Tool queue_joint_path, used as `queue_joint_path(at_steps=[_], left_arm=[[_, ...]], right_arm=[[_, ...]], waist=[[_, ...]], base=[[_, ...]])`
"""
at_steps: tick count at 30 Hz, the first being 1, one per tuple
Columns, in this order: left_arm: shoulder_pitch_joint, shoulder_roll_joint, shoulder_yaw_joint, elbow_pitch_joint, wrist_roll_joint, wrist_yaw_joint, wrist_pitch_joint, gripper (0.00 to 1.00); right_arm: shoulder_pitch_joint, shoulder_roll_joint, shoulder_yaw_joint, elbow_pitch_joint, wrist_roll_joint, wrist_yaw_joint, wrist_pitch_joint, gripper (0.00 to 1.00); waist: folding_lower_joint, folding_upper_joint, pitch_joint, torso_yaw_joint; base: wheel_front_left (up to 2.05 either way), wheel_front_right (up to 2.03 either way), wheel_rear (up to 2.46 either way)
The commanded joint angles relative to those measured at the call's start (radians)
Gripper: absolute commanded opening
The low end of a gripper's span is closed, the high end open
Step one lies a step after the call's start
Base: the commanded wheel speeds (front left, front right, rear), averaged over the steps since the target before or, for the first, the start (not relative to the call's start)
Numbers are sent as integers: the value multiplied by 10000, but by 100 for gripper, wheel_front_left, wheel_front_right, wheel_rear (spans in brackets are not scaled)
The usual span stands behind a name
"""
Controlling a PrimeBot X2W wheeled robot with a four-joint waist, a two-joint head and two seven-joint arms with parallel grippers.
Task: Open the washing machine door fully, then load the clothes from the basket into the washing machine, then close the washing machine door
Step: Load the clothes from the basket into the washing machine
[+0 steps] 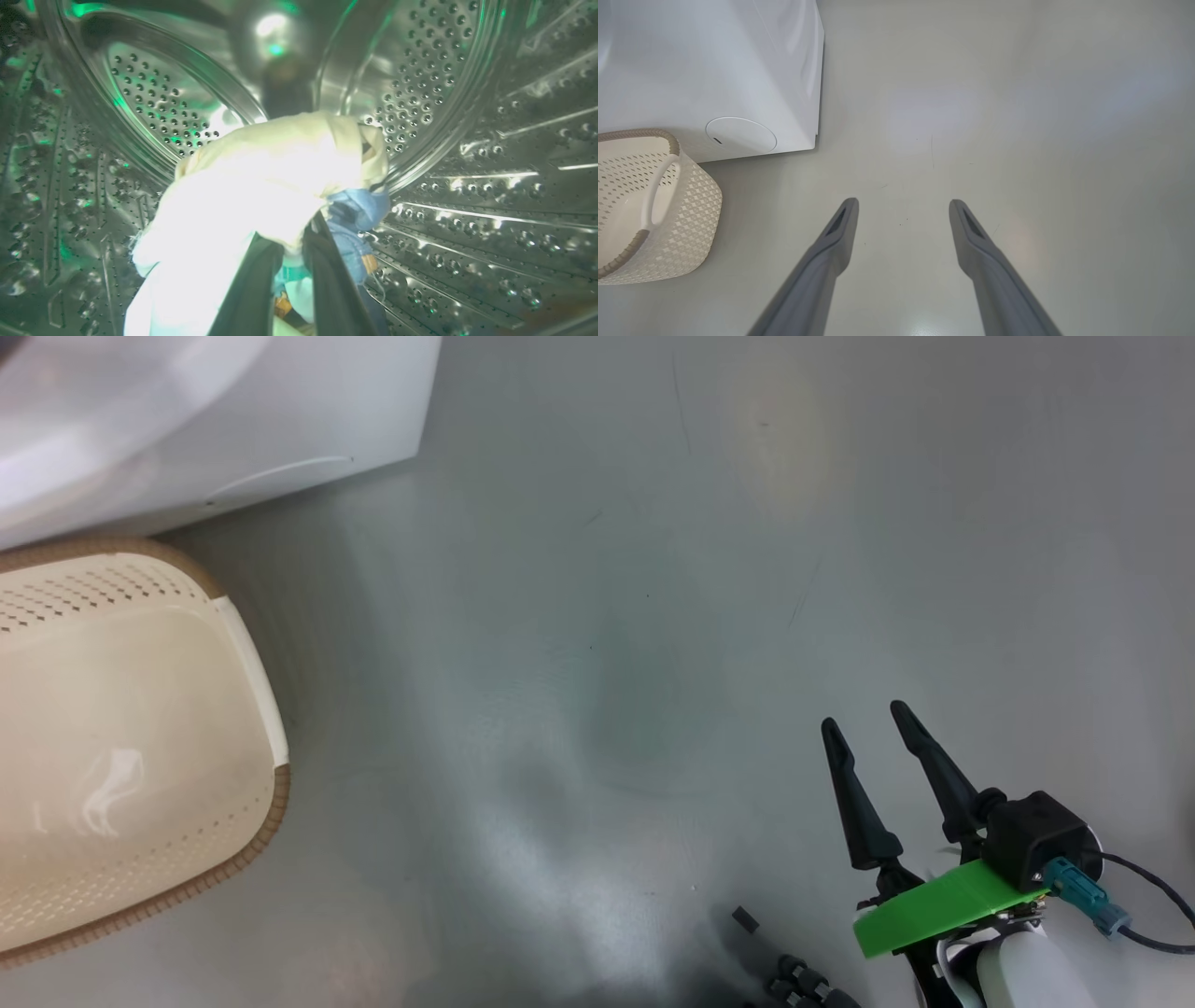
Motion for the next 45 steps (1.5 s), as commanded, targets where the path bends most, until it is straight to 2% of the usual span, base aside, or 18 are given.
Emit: queue_joint_path(at_steps=[1,3,4,5,6,18,30,37,41,45], left_arm=[[-186,446,-35,-152,190,44,-22,0],[-363,423,-146,368,256,103,28,0],[-452,419,-229,641,327,160,118,13],[-632,392,-360,1146,430,292,347,60],[-704,377,-400,1389,459,374,486,100],[-928,199,-824,2889,608,807,1248,100],[35,-189,-475,3174,-102,862,482,100],[245,-616,-483,3187,-342,752,190,100],[432,-858,-442,3143,-486,905,92,100],[685,-1046,-400,3035,-621,873,33,100]], right_arm=[[409,-113,176,-137,0,16,-76,100],[458,-113,184,-122,-10,16,-76,100],[486,-112,192,-116,-11,16,-76,100],[527,-111,215,-102,2,16,-76,100],[543,-111,226,-89,8,16,-76,100],[632,-119,300,255,74,16,-76,100],[558,-217,173,218,-26,16,-76,100],[529,-296,15,164,-36,16,-76,100],[478,-288,-33,193,-54,16,-76,100],[432,-260,-133,205,-37,16,-76,100]], waist=[[0,-1,-49,13],[0,-1,-130,37],[0,-1,-169,51],[0,-1,-230,69],[0,-1,-266,77],[0,-1,-751,227],[0,-1,-1245,599],[0,-1,-1222,938],[0,-1,-1292,1139],[0,-1,-1417,1300]], base=[[0,0,0],[0,0,0],[0,0,0],[0,0,0],[0,0,0],[0,0,0],[0,0,0],[0,0,0],[0,0,0],[0,0,0]])
